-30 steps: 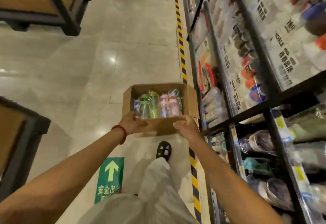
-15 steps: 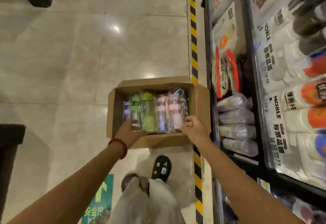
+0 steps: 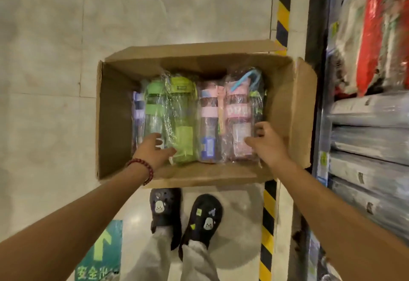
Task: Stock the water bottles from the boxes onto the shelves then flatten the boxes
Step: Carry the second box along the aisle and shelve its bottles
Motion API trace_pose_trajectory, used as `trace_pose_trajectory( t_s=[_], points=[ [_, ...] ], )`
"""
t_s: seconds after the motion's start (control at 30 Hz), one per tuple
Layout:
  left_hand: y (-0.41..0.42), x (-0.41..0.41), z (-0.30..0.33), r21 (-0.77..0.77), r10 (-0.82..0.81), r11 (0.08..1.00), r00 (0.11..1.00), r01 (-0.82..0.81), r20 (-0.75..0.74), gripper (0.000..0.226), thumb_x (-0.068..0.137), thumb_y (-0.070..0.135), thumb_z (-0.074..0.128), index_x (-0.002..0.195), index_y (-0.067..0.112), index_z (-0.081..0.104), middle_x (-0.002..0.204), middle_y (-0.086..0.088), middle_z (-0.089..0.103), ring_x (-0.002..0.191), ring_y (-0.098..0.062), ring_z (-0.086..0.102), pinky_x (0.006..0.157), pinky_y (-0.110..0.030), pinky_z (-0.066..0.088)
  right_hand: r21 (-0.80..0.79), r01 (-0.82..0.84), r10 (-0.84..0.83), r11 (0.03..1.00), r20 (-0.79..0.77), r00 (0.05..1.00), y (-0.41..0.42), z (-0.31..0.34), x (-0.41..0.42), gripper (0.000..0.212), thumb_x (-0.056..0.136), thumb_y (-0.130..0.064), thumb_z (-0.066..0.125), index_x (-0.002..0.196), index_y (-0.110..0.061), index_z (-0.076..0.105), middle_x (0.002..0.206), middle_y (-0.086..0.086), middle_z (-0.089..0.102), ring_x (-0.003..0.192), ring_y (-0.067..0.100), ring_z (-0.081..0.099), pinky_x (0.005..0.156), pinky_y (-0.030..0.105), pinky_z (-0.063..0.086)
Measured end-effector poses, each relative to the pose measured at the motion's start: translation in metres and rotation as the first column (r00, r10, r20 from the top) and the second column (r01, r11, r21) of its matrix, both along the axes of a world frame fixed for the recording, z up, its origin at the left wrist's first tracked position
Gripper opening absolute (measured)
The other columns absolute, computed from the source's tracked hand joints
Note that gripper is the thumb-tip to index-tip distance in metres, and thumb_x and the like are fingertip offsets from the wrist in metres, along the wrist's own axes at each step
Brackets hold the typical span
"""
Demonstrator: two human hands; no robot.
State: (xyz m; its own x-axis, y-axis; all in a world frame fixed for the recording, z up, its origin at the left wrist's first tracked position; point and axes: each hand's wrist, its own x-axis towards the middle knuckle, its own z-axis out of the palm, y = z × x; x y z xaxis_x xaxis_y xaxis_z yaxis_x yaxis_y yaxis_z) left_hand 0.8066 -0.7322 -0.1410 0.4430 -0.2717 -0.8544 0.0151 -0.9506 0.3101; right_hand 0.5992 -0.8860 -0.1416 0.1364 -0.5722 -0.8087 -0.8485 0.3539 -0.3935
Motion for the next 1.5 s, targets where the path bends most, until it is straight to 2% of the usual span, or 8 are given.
trace_pose_trajectory(
  t_s=[0.17, 0.33, 0.5, 0.7, 0.8, 1.03, 1.13, 1.5],
  points=[
    [-0.016, 0.001, -0.055, 0.009, -0.05, 0.999, 0.996, 0.049, 0.078, 0.082, 0.077, 0.037, 0.073, 0.143, 0.013, 0.031, 0.14, -0.008, 0.045, 0.124, -0.025, 0.047, 0.099, -0.041, 0.045, -0.024, -0.005, 0.005, 1.0, -0.022, 1.0, -0.011, -0.055, 0.009, 0.059, 0.074, -0.023, 0.077, 0.123, -0.013, 0.047, 0.117, 0.006, 0.06, 0.102, 0.024, 0.06, 0.089, 0.047, 0.051],
    [-0.039, -0.006, -0.087, 0.071, -0.096, 0.994, 0.989, 0.088, 0.114, 0.099, 0.069, 0.054, 0.074, 0.144, 0.009, 0.028, 0.142, -0.01, 0.044, 0.127, -0.028, 0.045, 0.096, -0.038, 0.043, -0.038, 0.042, -0.043, 0.998, -0.041, 0.998, -0.008, -0.094, 0.02, 0.092, 0.04, -0.057, 0.076, 0.12, -0.021, 0.049, 0.117, 0.004, 0.058, 0.099, 0.022, 0.061, 0.086, 0.043, 0.054],
    [-0.057, -0.015, -0.107, 0.111, 0.083, 0.989, 0.991, -0.095, 0.106, 0.111, 0.055, 0.062, 0.079, 0.141, 0.009, 0.03, 0.135, -0.012, 0.049, 0.118, -0.031, 0.051, 0.092, -0.042, 0.048, -0.075, 0.057, -0.067, 0.996, -0.145, 0.987, -0.015, -0.101, 0.03, 0.09, 0.059, -0.043, 0.082, 0.131, -0.012, 0.038, 0.125, 0.006, 0.05, 0.109, 0.026, 0.054, 0.093, 0.041, 0.05],
    [-0.054, -0.016, -0.1, 0.054, 0.169, 0.983, 0.983, -0.173, 0.075, 0.109, 0.06, 0.044, 0.084, 0.145, 0.01, 0.025, 0.14, -0.01, 0.044, 0.124, -0.029, 0.046, 0.09, -0.038, 0.046, 0.011, 0.196, -0.194, 0.981, -0.092, 0.977, -0.011, -0.1, 0.03, 0.111, 0.027, -0.052, 0.076, 0.125, -0.012, 0.043, 0.117, 0.007, 0.057, 0.099, 0.026, 0.062, 0.084, 0.043, 0.055],
    [-0.055, -0.013, -0.09, 0.024, 0.226, 0.974, 0.974, -0.226, 0.019, 0.11, 0.062, 0.037, 0.084, 0.146, 0.009, 0.018, 0.144, -0.011, 0.039, 0.128, -0.03, 0.042, 0.096, -0.04, 0.043, 0.018, 0.246, -0.244, 0.969, -0.079, 0.966, -0.004, -0.087, 0.034, 0.092, 0.048, -0.035, 0.084, 0.126, -0.013, 0.04, 0.113, 0.006, 0.055, 0.099, 0.025, 0.059, 0.085, 0.037, 0.052],
    [-0.037, 0.001, -0.031, -0.031, 0.294, 0.954, 0.949, -0.3, -0.111, 0.114, 0.065, 0.037, 0.08, 0.15, 0.014, 0.008, 0.153, -0.01, 0.025, 0.138, -0.029, 0.028, 0.108, -0.047, 0.029, 0.045, 0.354, -0.356, 0.934, 0.044, 0.933, 0.02, -0.037, 0.045, 0.061, 0.065, -0.019, 0.082, 0.111, -0.014, 0.043, 0.103, 0.003, 0.058, 0.091, 0.019, 0.059, 0.078, 0.034, 0.05],
    [-0.031, 0.011, 0.007, -0.056, 0.269, 0.96, 0.957, -0.276, -0.104, 0.117, 0.062, 0.04, 0.081, 0.15, 0.016, 0.007, 0.154, -0.01, 0.022, 0.139, -0.029, 0.027, 0.109, -0.048, 0.027, 0.067, 0.387, -0.392, 0.92, 0.117, 0.912, 0.035, -0.002, 0.054, 0.057, 0.066, -0.015, 0.08, 0.11, -0.018, 0.043, 0.102, 0.002, 0.059, 0.092, 0.02, 0.061, 0.083, 0.04, 0.053],
    [-0.049, 0.042, 0.22, -0.361, 0.206, 0.906, 0.975, -0.221, -0.079, 0.113, 0.056, 0.037, 0.087, 0.146, 0.014, 0.023, 0.143, -0.006, 0.039, 0.131, -0.027, 0.038, 0.105, -0.044, 0.034, 0.016, 0.349, -0.329, 0.937, 0.375, 0.867, 0.03, 0.198, 0.075, 0.059, 0.07, -0.008, 0.079, 0.11, -0.026, 0.04, 0.099, -0.008, 0.057, 0.085, 0.006, 0.057, 0.065, 0.025, 0.046]
  ],
)
